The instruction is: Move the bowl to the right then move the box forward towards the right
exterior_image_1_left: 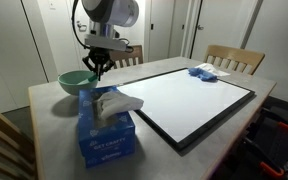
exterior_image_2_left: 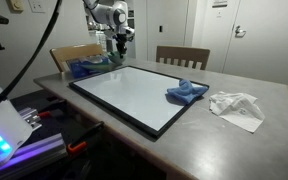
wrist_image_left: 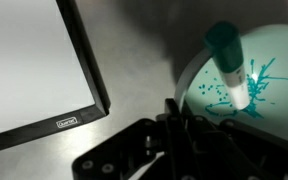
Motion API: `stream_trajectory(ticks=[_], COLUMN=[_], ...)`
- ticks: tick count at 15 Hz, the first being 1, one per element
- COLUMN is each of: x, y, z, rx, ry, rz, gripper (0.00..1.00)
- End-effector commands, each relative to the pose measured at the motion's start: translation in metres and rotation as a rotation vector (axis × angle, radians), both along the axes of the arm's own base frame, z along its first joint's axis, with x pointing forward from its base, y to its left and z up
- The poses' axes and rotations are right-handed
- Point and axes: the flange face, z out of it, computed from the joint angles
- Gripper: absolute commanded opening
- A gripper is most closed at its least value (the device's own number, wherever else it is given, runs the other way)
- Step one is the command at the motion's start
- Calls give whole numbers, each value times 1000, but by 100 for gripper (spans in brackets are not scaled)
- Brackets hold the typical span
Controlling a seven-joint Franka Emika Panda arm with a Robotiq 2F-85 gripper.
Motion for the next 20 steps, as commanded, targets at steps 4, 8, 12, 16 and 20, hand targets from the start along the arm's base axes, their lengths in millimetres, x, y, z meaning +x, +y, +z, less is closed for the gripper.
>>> stream_trajectory(ticks=[4,8,12,16,20], x=[14,16,7,-6,-15], y=[-25,-57,-94,-120,-130], z=[38,36,36,42,54], rx=[-61,-84,-108,-117,-118], ry=[-24,-28,-14,-10,-25], rz=[-15,-103,-205,-270,-294], gripper=[1,1,1,1,1])
